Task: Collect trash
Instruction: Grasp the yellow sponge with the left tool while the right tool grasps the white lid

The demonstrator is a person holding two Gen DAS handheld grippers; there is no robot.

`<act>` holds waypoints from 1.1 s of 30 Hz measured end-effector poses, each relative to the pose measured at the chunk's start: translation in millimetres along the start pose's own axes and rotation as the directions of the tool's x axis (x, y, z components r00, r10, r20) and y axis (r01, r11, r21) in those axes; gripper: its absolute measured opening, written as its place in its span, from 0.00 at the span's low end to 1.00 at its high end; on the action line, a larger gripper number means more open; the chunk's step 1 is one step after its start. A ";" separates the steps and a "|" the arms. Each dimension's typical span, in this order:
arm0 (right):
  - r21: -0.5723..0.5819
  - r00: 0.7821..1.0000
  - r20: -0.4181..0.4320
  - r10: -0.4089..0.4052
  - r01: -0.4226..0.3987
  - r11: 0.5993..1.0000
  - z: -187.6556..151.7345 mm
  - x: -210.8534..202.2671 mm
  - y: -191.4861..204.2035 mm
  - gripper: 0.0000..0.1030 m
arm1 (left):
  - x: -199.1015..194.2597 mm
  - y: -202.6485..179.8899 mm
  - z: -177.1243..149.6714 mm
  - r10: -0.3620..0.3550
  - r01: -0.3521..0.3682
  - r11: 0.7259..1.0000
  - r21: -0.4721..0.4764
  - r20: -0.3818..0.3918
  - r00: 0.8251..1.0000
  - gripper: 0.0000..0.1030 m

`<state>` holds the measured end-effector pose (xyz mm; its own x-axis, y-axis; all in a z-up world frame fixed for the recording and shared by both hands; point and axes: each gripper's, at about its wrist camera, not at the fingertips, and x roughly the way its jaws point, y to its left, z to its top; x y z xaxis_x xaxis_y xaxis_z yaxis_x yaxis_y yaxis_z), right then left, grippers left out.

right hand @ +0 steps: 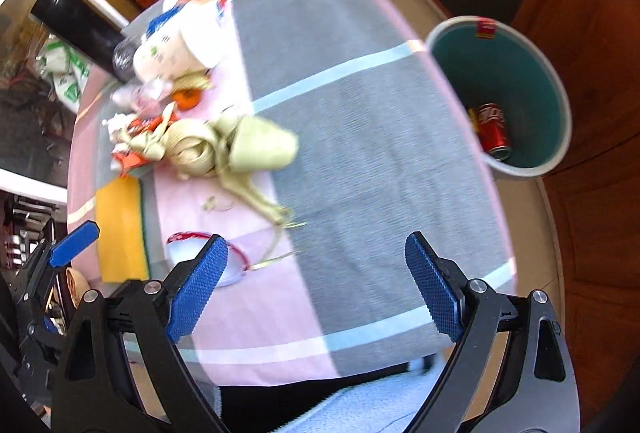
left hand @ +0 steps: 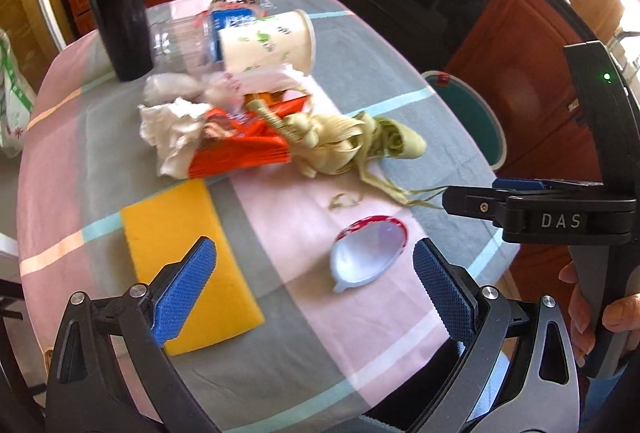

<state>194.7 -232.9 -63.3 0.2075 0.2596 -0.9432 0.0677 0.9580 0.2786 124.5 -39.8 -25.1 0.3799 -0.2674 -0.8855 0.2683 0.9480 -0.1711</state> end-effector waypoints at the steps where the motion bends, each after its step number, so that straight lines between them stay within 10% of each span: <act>1: -0.008 1.000 -0.008 0.002 -0.002 1.000 -1.2 3.5 6.8 0.84 | 0.2 7.7 -4.0 0.015 -0.015 1.000 -0.017 0.002 1.000 0.96; 26: -0.102 0.997 -0.077 -0.003 -0.005 0.995 -7.7 44.6 94.8 0.84 | 15.5 105.4 -59.7 0.047 -0.059 0.982 -0.178 -0.071 0.996 0.96; 33: -0.077 0.996 -0.090 -0.017 0.010 0.997 -18.1 58.6 93.4 0.70 | 14.9 102.0 -59.0 0.035 -0.047 0.985 -0.163 -0.073 0.997 0.96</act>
<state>195.5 -126.0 -95.8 0.1177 0.2531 -0.9602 -0.0056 0.9671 0.2543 105.3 63.1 -81.2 0.3238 -0.2205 -0.9201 0.1021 0.9749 -0.1977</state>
